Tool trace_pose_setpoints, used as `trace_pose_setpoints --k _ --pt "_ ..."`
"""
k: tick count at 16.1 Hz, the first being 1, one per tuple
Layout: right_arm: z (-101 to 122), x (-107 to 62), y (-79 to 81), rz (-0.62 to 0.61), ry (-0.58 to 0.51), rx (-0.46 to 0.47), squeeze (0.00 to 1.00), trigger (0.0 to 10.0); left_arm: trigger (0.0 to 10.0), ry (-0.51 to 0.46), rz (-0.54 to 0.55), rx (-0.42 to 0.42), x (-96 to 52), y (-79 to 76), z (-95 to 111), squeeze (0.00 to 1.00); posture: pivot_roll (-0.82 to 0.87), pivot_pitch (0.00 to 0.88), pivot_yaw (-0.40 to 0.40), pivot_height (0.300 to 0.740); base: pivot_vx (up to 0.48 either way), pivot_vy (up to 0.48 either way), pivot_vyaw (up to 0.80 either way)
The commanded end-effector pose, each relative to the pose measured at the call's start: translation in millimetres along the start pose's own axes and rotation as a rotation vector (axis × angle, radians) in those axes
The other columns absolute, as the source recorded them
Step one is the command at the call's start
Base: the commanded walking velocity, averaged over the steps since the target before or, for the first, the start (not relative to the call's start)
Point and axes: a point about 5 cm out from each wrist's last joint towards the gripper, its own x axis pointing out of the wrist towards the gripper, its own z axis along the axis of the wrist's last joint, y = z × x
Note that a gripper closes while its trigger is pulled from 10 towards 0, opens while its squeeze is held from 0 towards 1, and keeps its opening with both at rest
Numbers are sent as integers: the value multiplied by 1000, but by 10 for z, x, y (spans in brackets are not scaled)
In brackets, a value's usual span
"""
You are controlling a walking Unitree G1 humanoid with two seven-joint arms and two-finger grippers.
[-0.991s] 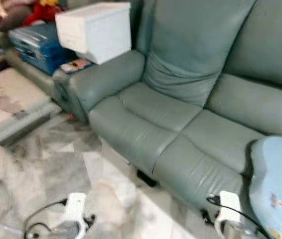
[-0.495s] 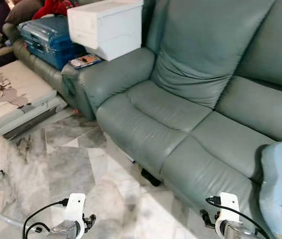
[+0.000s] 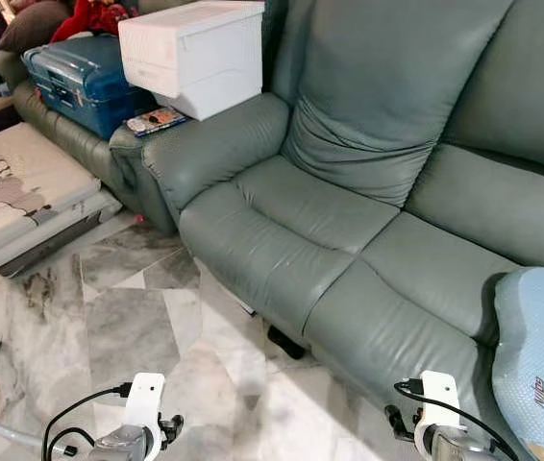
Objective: Picking trash to rubbish bin
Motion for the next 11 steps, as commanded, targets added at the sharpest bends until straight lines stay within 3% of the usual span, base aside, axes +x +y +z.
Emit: trace_pose_setpoints --k 1,4,11 --pt "-6 2 8 2 13 -7 0 10000 10000 11 4 10 -4 26 1 0 14 39 33 740 0 480 0" --pt "-4 2 11 2 13 -9 0 10000 10000 2 0 25 -4 27 15 0 14 39 33 740 0 464 0" --pt "-3 4 17 1 13 -10 0 10000 10000 3 -14 54 -6 28 26 0 15 40 35 740 0 0 0"
